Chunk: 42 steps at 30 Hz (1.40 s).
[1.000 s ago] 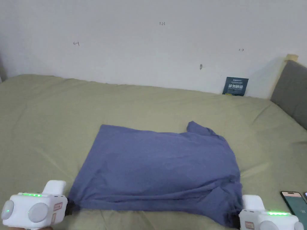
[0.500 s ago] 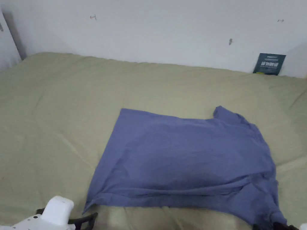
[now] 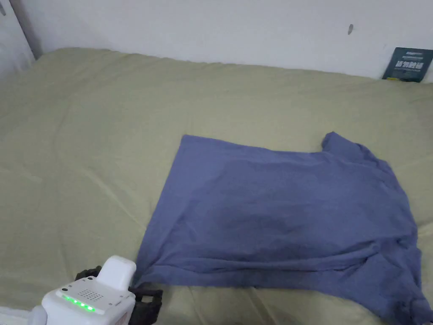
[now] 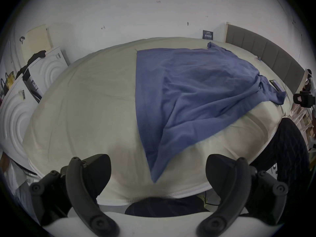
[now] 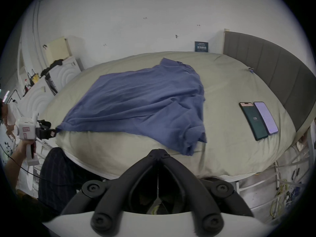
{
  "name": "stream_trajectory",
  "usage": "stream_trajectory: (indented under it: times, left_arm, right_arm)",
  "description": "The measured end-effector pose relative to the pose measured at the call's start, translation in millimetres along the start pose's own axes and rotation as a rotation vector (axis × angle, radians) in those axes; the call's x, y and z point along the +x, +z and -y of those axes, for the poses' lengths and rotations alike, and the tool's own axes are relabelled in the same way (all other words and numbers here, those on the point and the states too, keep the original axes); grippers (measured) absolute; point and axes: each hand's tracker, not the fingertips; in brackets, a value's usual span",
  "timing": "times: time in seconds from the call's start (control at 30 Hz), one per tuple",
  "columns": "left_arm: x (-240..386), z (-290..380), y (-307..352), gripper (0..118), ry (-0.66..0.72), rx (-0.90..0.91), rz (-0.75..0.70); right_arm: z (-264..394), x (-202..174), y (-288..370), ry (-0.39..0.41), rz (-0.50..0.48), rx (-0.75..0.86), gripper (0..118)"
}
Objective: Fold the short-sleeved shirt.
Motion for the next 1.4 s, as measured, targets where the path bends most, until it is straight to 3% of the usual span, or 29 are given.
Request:
stream_trajectory:
  times: [0.07, 0.1, 0.17, 0.2, 0.23, 0.27, 0.3, 0.33, 0.37, 0.53, 0.57, 0.6, 0.63, 0.77, 0.87, 0.97, 1.07, 1.2, 1.3, 1.4]
  left_arm:
    - [2.3, -6.1, -7.1, 99, -0.011, 0.004, -0.003]
    - [2.9, -9.0, -9.8, 84, -0.021, -0.006, -0.004]
    - [1.9, -11.7, -14.3, 9, -0.03, -0.017, -0.013]
    - [2.4, -11.4, -15.5, 1, -0.026, -0.011, -0.013]
    - [1.9, -13.1, -16.8, 0, -0.013, -0.01, 0.003]
    - [2.7, -14.5, -17.8, 0, -0.006, -0.028, 0.022]
    - [10.9, -18.6, -10.3, 0, -0.009, -0.031, 0.016]
    - [14.1, -18.4, -7.8, 0, -0.016, -0.023, 0.004]
    - [14.6, -19.2, -7.1, 0, -0.017, -0.026, 0.006]
    - [17.3, -26.4, 1.1, 0, -0.007, -0.03, 0.003]
    - [14.4, -27.7, 0.0, 0, -0.006, -0.029, 0.004]
    - [14.9, -29.4, 0.9, 0, -0.007, -0.031, 0.003]
    - [16.0, -31.6, 2.8, 0, -0.01, -0.032, 0.002]
    - [19.2, -40.0, 16.9, 0, -0.057, -0.049, 0.009]
    - [13.0, -49.8, 34.4, 0, -0.093, -0.041, 0.023]
    - [7.4, -70.7, 44.3, 0, -0.15, -0.054, 0.035]
    - [1.0, -108.2, 39.7, 0, -0.181, -0.055, 0.047]
    - [-14.6, -163.7, -1.1, 0, -0.13, -0.084, 0.078]
    - [-16.9, -200.3, -44.4, 0, -0.091, -0.122, 0.078]
    - [-19.0, -225.0, -91.1, 0, 0.005, -0.194, 0.077]
  right_arm:
    - [-2.5, 6.7, -7.7, 0.007, 0.039, -0.016, 1]
    - [-5.4, 10.7, -11.1, 0.012, 0.046, -0.028, 2]
    - [-8.5, 17.3, -21.1, 0.033, 0.109, -0.056, 2]
    - [-10.9, 20.5, -26.3, 0.043, 0.128, -0.061, 2]
    - [-12.0, 30.6, -32.7, 0.048, 0.139, -0.062, 6]
    - [-14.1, 34.0, -38.6, 0.042, 0.137, -0.062, 26]
    - [-18.0, 38.2, -47.4, 0.033, 0.139, -0.1, 64]
    - [-21.0, 41.7, -58.1, 0.013, 0.129, -0.154, 112]
    - [-17.2, 51.4, -71.0, 0.001, 0.105, -0.191, 118]
    - [-35.0, 39.7, -104.8, 0.037, 0.109, -0.228, 114]
    - [-37.6, 37.7, -110.3, 0.035, 0.093, -0.256, 90]
    - [-39.9, 35.8, -114.1, 0.017, 0.076, -0.27, 32]
    - [-36.1, 42.2, -118.3, 0.003, 0.097, -0.262, 6]
    - [-46.4, 49.2, -90.2, -0.086, 0.027, -0.298, 6]
    - [-57.3, 51.4, -62.6, -0.06, 0.043, -0.28, 6]
    - [-76.8, 64.4, -46.4, -0.064, -0.017, -0.285, 6]
    - [-113.8, 71.1, -45.4, -0.016, -0.054, -0.28, 6]
    - [-173.6, 83.6, -69.7, -0.083, -0.109, -0.254, 6]
    - [-207.7, 91.0, -115.6, -0.112, -0.095, -0.273, 7]
    - [-226.8, 95.8, -168.7, -0.2, -0.072, -0.325, 7]
